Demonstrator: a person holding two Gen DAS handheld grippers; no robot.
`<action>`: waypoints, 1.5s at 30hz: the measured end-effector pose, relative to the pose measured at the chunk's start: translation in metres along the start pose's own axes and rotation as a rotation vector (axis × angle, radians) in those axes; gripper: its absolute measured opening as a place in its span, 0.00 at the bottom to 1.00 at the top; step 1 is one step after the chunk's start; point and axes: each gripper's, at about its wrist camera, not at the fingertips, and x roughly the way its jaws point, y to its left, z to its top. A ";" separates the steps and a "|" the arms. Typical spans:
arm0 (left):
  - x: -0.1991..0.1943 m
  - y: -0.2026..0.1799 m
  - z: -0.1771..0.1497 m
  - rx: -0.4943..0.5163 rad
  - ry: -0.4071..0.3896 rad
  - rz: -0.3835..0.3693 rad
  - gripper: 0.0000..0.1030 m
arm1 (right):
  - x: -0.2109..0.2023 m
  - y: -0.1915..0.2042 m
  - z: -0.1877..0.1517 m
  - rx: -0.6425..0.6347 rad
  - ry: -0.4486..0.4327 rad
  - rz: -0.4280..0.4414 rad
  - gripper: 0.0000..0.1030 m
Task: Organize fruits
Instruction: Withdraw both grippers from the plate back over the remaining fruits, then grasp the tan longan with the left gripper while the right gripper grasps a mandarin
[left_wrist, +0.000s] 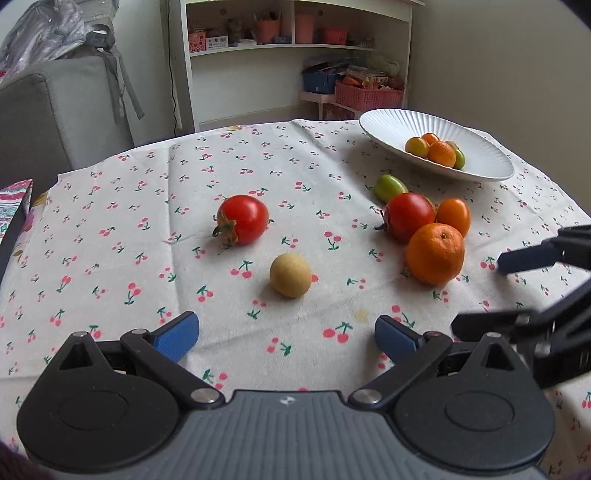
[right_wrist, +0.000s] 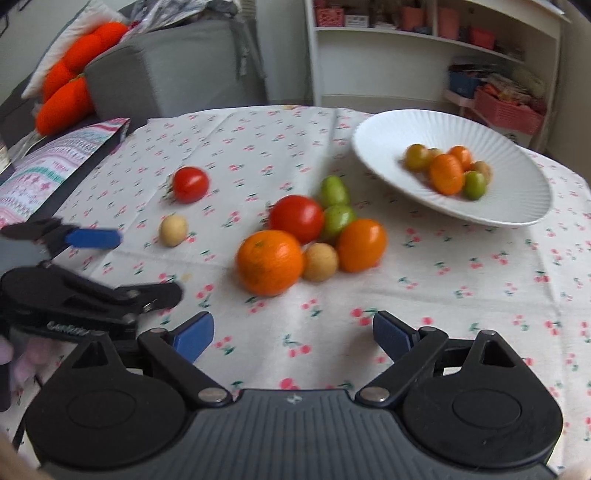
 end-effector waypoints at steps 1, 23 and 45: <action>0.001 0.001 0.001 -0.007 -0.001 -0.005 0.91 | 0.001 0.002 0.000 -0.006 0.002 0.007 0.84; 0.006 -0.003 0.015 -0.029 -0.046 -0.020 0.36 | 0.016 0.001 0.018 0.097 -0.046 0.036 0.47; 0.002 0.000 0.019 -0.048 -0.023 -0.008 0.11 | 0.015 -0.002 0.025 0.133 -0.059 0.040 0.38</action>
